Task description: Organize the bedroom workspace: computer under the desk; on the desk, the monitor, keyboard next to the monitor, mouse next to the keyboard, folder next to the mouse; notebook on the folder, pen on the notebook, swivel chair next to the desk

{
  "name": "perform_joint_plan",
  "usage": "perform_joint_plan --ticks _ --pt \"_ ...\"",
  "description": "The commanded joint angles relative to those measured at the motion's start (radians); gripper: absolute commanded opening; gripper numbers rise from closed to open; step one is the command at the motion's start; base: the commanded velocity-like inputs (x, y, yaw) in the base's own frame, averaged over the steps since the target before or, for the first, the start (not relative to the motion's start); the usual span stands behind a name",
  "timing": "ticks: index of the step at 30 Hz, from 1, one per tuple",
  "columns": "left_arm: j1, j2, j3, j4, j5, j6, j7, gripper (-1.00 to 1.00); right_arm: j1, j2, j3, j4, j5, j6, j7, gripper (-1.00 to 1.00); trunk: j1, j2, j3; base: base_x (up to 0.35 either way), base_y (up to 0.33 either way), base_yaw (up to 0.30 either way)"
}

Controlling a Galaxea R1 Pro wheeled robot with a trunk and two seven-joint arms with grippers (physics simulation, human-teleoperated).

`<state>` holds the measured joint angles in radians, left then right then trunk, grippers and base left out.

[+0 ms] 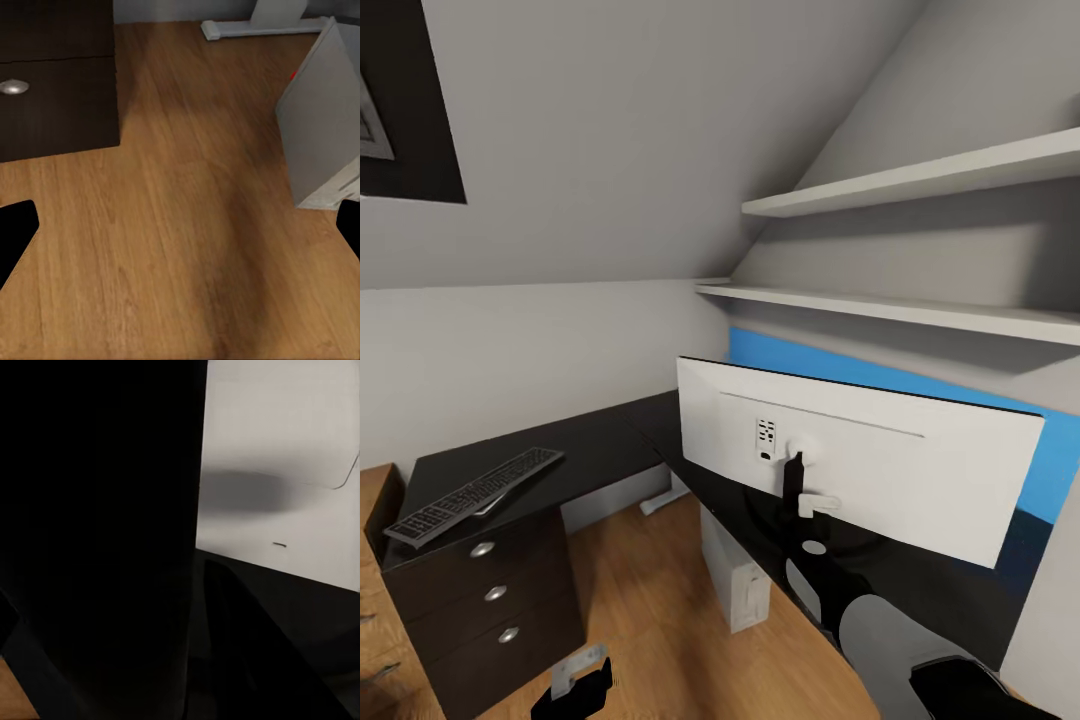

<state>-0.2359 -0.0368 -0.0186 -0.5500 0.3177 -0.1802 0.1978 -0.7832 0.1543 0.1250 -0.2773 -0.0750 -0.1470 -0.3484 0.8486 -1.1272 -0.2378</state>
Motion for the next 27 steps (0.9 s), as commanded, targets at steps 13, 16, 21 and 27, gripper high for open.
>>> perform_joint_plan --ticks 13,16,21,27 --pt "0.000 0.000 -0.003 0.001 0.006 -0.005 0.003 1.00 -0.001 -0.001 0.008 0.000 -0.007 -0.003 -0.006 -1.00 0.000 -0.001 -0.001 0.000 -0.192 0.234" --pt "0.000 0.000 -0.003 0.001 0.006 -0.005 0.004 1.00 -0.001 0.000 0.008 0.000 -0.006 -0.003 -0.005 -1.00 0.000 -0.001 -0.001 0.000 -0.325 0.220" --pt "0.000 0.000 -0.003 0.001 0.006 -0.005 0.005 1.00 -0.001 0.001 0.009 0.000 -0.006 -0.003 -0.004 -1.00 0.000 -0.001 -0.001 0.000 -0.310 0.219" --pt "0.000 0.000 -0.003 0.001 0.006 -0.005 0.006 1.00 -0.001 0.001 0.010 0.000 -0.005 -0.003 -0.004 -1.00 0.000 -0.001 -0.001 0.000 -0.216 0.219"
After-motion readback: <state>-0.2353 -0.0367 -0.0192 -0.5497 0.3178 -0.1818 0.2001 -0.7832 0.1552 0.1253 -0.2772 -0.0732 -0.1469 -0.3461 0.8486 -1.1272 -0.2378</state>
